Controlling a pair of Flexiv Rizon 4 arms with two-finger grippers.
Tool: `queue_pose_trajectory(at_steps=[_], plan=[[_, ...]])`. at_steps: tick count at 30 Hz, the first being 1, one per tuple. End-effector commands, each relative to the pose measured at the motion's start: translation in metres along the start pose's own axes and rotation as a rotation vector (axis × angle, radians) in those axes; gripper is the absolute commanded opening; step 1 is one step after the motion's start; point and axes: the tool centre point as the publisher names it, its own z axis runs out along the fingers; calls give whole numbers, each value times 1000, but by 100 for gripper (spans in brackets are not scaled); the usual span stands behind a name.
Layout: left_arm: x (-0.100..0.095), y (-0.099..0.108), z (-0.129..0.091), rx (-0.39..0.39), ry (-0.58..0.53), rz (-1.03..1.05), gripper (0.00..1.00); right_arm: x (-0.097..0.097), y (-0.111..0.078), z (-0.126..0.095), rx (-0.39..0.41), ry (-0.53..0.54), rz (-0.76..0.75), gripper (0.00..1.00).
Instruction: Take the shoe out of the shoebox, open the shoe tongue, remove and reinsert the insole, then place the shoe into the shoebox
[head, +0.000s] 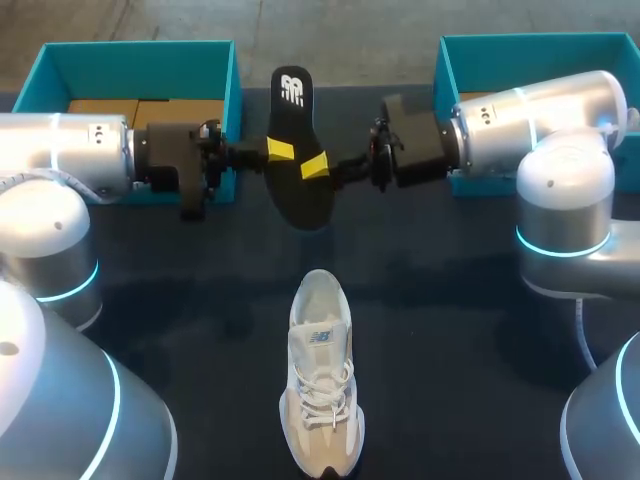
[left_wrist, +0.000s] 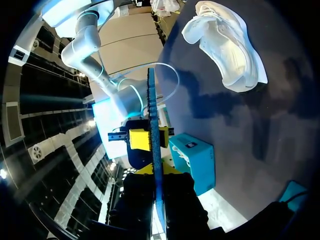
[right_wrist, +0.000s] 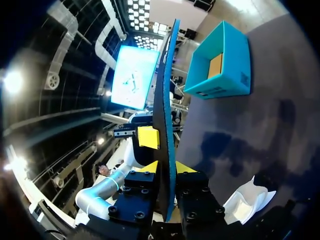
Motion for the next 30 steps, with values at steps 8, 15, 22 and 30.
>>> queue_pose_trajectory(at_steps=[8, 15, 22, 30], plan=[[0, 0, 1, 1, 1, 1, 0, 3, 0, 2, 3, -11, -4, 0], [0, -1, 0, 13, 5, 5, 50, 2, 0, 2, -1, -9, -7, 0], [5, -2, -20, 29, 21, -17, 100, -1, 0, -3, -10, -5, -14, 0], [30, -12, -65, 48, 106, -82, 100, -6, -4, -9, -16, -6, -41, 0]])
